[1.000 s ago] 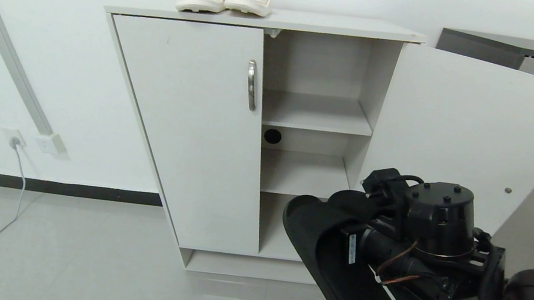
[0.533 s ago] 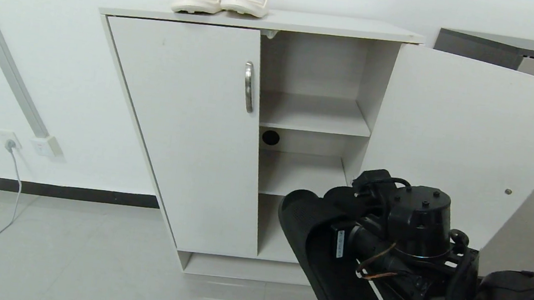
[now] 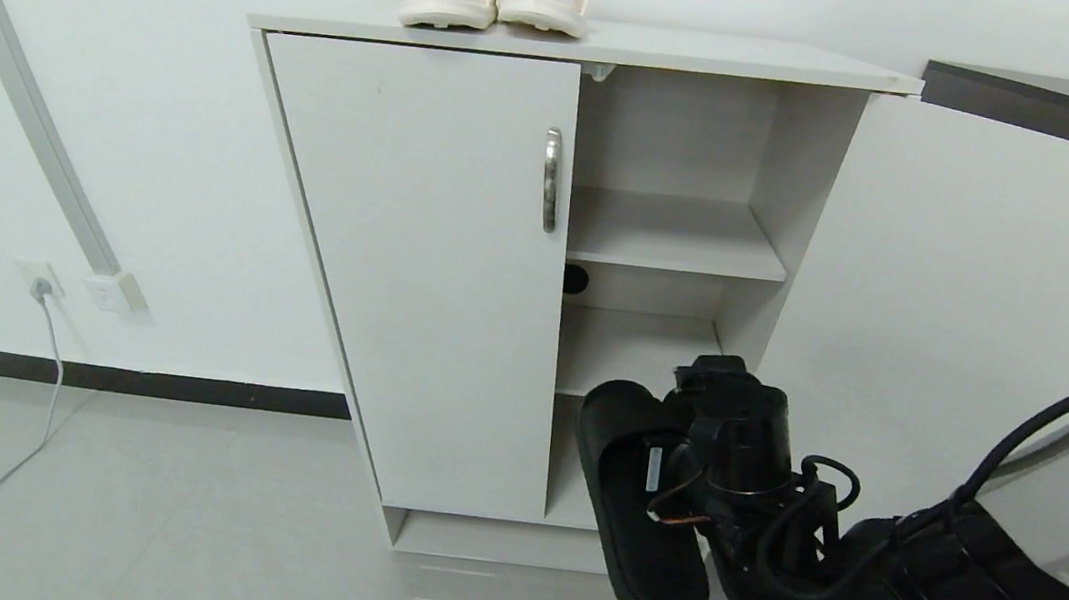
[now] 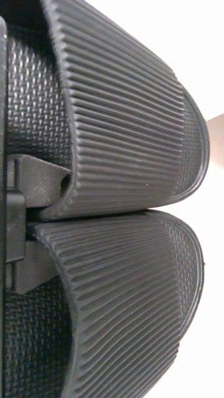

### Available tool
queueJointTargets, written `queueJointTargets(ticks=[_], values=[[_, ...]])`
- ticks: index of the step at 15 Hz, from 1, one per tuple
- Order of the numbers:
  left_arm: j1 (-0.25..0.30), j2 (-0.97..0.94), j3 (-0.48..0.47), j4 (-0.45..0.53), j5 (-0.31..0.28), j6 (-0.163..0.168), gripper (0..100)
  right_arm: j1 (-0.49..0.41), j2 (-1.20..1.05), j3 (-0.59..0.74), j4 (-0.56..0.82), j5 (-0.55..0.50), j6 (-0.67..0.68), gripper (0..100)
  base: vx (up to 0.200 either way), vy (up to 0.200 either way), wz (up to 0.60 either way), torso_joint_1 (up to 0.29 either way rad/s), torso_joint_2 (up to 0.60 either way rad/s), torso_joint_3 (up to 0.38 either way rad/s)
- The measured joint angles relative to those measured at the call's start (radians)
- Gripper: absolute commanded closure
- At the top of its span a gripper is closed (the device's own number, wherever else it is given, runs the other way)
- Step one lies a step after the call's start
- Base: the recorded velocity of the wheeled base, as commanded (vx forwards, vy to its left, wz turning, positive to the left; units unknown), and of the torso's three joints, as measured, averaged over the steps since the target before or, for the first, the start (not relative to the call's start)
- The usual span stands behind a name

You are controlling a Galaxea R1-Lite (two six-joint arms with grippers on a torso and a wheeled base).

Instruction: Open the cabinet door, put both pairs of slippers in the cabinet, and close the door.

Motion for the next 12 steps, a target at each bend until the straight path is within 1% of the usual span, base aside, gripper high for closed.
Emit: queueJointTargets(ticks=[3, 7, 12], values=[[0.0, 0.0, 0.0, 0.0, 0.0, 0.001, 100, -0.02, 0.051, -0.04, 0.0, -0.058, -0.002, 100, 0.0, 0.0, 0.0, 0.0, 0.0, 0.0], [0.001, 0.0, 0.0, 0.0, 0.0, 0.001, 100, -0.023, 0.1, -0.073, -0.001, -0.069, -0.001, 100, 0.0, 0.0, 0.0, 0.0, 0.0, 0.0], [0.0, 0.001, 0.0, 0.0, 0.0, 0.001, 100, -0.021, 0.138, -0.127, 0.003, -0.068, -0.005, 100, 0.0, 0.0, 0.0, 0.002, 0.0, -0.172]])
